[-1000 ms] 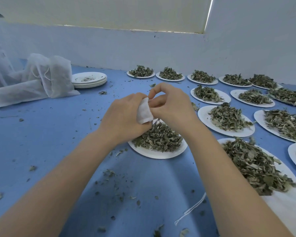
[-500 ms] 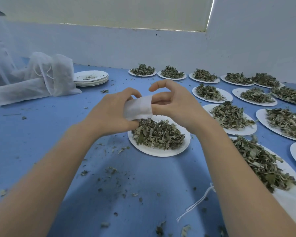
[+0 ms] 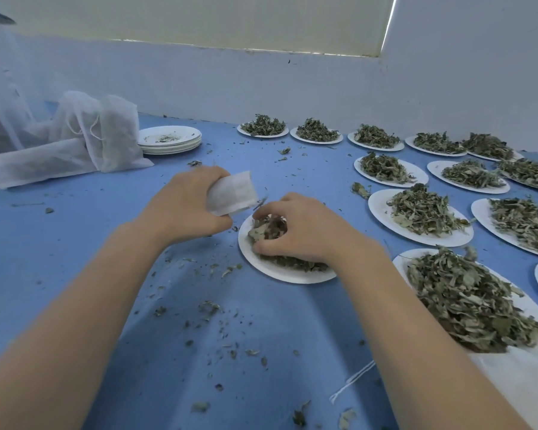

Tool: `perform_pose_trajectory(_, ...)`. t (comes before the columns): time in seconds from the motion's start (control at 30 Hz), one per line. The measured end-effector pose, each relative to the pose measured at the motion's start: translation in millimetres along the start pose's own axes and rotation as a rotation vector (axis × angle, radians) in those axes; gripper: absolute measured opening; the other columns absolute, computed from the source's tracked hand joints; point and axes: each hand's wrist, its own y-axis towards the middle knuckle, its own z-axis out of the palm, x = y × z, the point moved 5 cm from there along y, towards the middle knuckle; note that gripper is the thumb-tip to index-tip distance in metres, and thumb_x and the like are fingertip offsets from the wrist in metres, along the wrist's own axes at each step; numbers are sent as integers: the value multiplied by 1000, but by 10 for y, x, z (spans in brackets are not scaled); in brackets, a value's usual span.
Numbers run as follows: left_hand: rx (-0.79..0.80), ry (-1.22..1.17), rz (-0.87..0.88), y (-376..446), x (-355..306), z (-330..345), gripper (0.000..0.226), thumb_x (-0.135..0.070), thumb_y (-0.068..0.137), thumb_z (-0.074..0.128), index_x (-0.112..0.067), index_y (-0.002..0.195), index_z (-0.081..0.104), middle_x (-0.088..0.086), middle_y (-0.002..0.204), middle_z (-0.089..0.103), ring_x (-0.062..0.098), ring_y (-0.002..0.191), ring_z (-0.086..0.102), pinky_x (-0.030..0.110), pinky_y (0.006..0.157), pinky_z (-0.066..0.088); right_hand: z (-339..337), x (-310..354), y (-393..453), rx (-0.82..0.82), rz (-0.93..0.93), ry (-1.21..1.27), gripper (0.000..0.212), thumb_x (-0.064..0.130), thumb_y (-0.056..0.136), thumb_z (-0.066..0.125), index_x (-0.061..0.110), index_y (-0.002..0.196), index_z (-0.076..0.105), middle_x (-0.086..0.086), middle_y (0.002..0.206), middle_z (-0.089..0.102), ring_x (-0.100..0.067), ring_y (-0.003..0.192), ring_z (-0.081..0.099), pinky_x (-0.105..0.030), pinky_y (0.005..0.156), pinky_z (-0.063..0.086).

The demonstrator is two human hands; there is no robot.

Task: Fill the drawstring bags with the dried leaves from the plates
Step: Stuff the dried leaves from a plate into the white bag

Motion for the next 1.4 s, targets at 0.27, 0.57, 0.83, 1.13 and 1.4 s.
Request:
perform_pose_trajectory(0.27,36,26,10,-11,1,51,50,-22,65,71,-23,113,54,-6,102,54,16,92,48,31,75,38,-136,-73,4,-87,-11,-1,26,38,86,65,28,110,68,9,88,56,-12,92,52,-23,68,35)
perform_pose_trajectory(0.57,45,64,94,-32,-192,89,54,-22,65,71,-23,116,52,-3,109,57,22,97,52,35,79,44,-455,-156,-51,-264,-19,143,16,35,83,69,24,94,71,1,90,68,-14,87,59,-20,72,41)
perform_pose_trajectory(0.83,-38,-38,146,-43,-359,156,54,-19,66,72,-18,116,54,-3,102,56,16,88,49,29,72,38,-385,-3,-44,-281,-90,215,15,24,78,75,21,93,75,-8,82,69,-17,73,57,-23,71,42)
perform_pose_trajectory(1.13,-60,-113,114,-45,-358,181,49,-29,67,74,-25,111,55,-10,90,59,12,80,53,17,63,39,-364,-48,-107,-100,-69,692,26,10,82,69,23,104,70,6,100,73,-4,97,66,-20,88,51)
perform_pose_trajectory(1.4,-60,-214,99,-58,-440,162,42,-33,65,70,-35,103,52,-20,83,56,-1,76,52,3,61,35,-403,-73,-119,-335,11,604,13,14,76,74,25,84,75,8,73,72,1,71,66,-8,62,45)
